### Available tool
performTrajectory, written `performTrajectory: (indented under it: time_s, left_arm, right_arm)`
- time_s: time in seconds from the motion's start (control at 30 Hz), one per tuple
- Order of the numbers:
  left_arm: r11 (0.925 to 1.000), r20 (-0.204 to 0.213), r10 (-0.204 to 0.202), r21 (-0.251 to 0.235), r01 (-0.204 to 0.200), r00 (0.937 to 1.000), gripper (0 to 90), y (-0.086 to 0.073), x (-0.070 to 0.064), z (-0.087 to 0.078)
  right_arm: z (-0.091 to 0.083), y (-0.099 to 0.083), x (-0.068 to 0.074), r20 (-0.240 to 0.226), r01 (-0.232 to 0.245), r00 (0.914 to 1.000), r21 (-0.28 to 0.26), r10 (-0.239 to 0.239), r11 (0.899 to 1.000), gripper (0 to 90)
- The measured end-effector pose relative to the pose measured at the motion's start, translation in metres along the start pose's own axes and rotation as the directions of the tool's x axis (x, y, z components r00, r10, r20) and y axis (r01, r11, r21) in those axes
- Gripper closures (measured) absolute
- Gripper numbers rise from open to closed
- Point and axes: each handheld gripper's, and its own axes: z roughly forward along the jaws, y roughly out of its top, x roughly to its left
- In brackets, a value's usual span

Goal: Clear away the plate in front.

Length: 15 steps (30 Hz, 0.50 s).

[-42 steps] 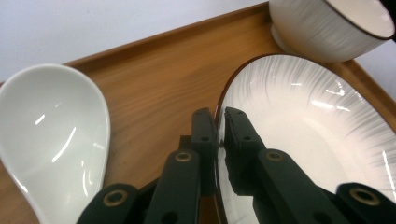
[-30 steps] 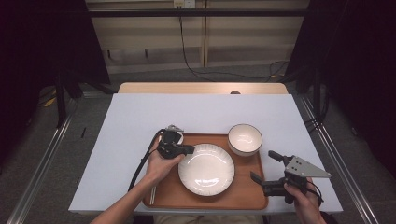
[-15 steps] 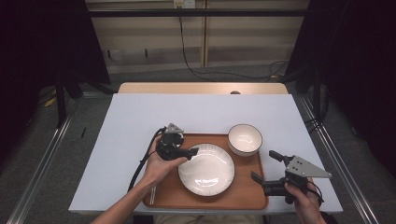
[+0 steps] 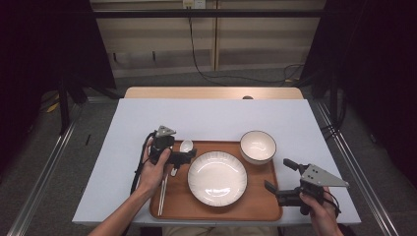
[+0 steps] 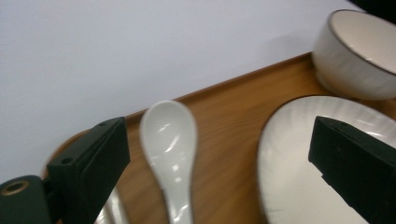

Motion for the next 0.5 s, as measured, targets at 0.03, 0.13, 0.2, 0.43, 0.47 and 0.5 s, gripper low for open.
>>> performTrajectory:
  time_s: [0.03,0.13,0.2,0.43,0.47,0.5]
  left_arm:
    - [1.0000,-0.025,0.002,-0.009,-0.002,0.9997,5.4,-0.002,0.001,-0.002]
    - [0.9983,-0.031,-0.003,-0.059,0.001,0.9995,4.4,-0.009,0.004,-0.007]
    - [0.9978,-0.062,-0.023,-0.064,0.019,0.9978,4.1,-0.011,0.007,-0.011]
    - [0.9969,-0.089,0.018,-0.075,-0.024,0.9959,3.3,-0.028,0.010,-0.031]
    - [0.9966,-0.099,0.004,-0.081,-0.012,0.9951,3.5,-0.030,0.012,-0.035]
    - [0.9951,-0.108,-0.003,-0.099,-0.008,0.9941,3.6,-0.033,0.013,-0.038]
  right_arm:
    - [0.000,0.000,0.000,0.003,0.001,1.0000,0.000,-0.001,1.000,2.4]
    - [-0.001,-0.001,-0.001,0.004,0.000,1.0000,0.001,0.000,1.000,2.4]
    - [-0.001,-0.001,0.000,0.009,-0.002,1.0000,0.000,0.002,1.000,2.4]
    - [-0.005,-0.002,-0.001,0.017,-0.009,0.9998,-0.001,0.009,1.000,2.3]
    - [-0.005,-0.002,-0.001,0.023,-0.013,0.9997,-0.001,0.013,1.000,2.4]
    - [-0.005,-0.002,-0.001,0.022,-0.015,0.9996,-0.004,0.015,1.000,2.4]
